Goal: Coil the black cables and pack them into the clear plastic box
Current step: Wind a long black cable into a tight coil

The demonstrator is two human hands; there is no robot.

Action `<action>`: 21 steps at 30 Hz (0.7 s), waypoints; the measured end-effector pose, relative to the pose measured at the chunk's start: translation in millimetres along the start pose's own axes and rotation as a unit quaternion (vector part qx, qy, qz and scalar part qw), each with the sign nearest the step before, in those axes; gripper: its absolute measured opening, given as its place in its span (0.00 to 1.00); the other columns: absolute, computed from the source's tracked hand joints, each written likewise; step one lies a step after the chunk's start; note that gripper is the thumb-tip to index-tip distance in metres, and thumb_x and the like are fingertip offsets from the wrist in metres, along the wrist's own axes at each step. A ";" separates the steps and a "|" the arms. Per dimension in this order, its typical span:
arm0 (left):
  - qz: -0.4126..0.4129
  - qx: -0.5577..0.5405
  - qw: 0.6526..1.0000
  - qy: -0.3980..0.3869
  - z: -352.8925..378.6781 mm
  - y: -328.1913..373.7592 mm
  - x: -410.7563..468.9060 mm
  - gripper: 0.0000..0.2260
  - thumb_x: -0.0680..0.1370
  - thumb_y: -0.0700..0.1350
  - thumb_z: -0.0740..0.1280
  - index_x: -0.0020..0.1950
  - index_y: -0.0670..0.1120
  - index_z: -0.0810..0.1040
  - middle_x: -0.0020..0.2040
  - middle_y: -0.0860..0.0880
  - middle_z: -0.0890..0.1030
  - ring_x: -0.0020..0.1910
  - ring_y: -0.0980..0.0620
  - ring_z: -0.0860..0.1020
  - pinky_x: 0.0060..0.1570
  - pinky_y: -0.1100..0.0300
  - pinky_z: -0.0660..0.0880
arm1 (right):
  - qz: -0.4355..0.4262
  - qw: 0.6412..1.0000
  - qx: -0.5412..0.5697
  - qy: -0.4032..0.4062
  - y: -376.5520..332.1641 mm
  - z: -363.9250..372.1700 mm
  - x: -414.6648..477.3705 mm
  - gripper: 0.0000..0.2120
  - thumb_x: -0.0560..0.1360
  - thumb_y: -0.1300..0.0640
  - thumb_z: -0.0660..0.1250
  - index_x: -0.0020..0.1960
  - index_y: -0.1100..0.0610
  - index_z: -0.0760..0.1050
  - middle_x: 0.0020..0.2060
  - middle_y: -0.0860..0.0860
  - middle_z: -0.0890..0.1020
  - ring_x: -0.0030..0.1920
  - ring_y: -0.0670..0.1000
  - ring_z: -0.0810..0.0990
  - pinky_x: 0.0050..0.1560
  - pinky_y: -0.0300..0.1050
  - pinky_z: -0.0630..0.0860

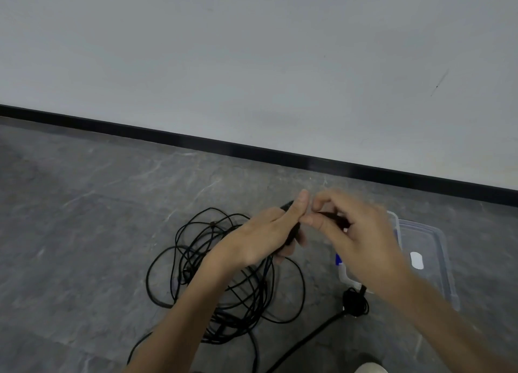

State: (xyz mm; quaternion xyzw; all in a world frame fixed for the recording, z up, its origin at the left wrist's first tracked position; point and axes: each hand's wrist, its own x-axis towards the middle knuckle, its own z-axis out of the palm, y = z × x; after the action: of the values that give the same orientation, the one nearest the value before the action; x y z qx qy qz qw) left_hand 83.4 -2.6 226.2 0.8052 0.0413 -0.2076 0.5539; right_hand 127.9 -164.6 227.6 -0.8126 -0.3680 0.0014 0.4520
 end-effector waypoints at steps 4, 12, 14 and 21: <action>0.011 -0.076 0.993 -0.094 2.0 7.7 -2.8 0.38 0.70 0.71 0.41 0.42 0.41 0.76 0.25 0.52 0.67 0.27 0.54 0.69 0.36 0.64 0.71 | 0.032 0.998 0.045 0.030 3.9 -9.6 5.1 0.20 0.69 0.37 0.67 0.40 0.55 0.80 0.32 0.47 0.81 0.32 0.49 0.79 0.34 0.49 0.75; 0.014 -0.239 0.954 -0.183 4.2 12.4 -5.1 0.16 0.77 0.55 0.57 0.39 0.43 0.71 0.22 0.50 0.68 0.20 0.58 0.65 0.26 0.67 0.66 | 0.124 0.977 0.173 0.013 7.2 -16.9 11.6 0.19 0.63 0.41 0.71 0.38 0.58 0.82 0.31 0.54 0.82 0.33 0.56 0.80 0.34 0.46 0.77; 0.018 -0.281 0.940 -0.194 2.9 10.7 -4.2 0.17 0.77 0.55 0.56 0.38 0.44 0.72 0.21 0.55 0.66 0.20 0.57 0.65 0.27 0.66 0.66 | 0.134 0.971 0.196 0.011 5.9 -17.5 13.4 0.19 0.63 0.42 0.70 0.40 0.59 0.81 0.28 0.49 0.80 0.27 0.47 0.76 0.29 0.38 0.72; 0.086 -0.438 0.854 -0.268 -0.7 3.3 -0.8 0.16 0.77 0.56 0.63 0.39 0.44 0.73 0.24 0.57 0.68 0.22 0.57 0.63 0.27 0.67 0.67 | 0.153 0.954 0.258 0.006 6.6 -18.4 15.3 0.13 0.70 0.50 0.66 0.45 0.60 0.79 0.30 0.57 0.78 0.29 0.54 0.73 0.33 0.44 0.74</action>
State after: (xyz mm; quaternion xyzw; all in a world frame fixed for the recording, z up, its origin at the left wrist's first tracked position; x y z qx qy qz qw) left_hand 83.8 -3.2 229.6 0.3926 -0.0915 -0.3275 0.8546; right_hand 149.1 -171.1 238.7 -0.7148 -0.2238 0.1602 0.6429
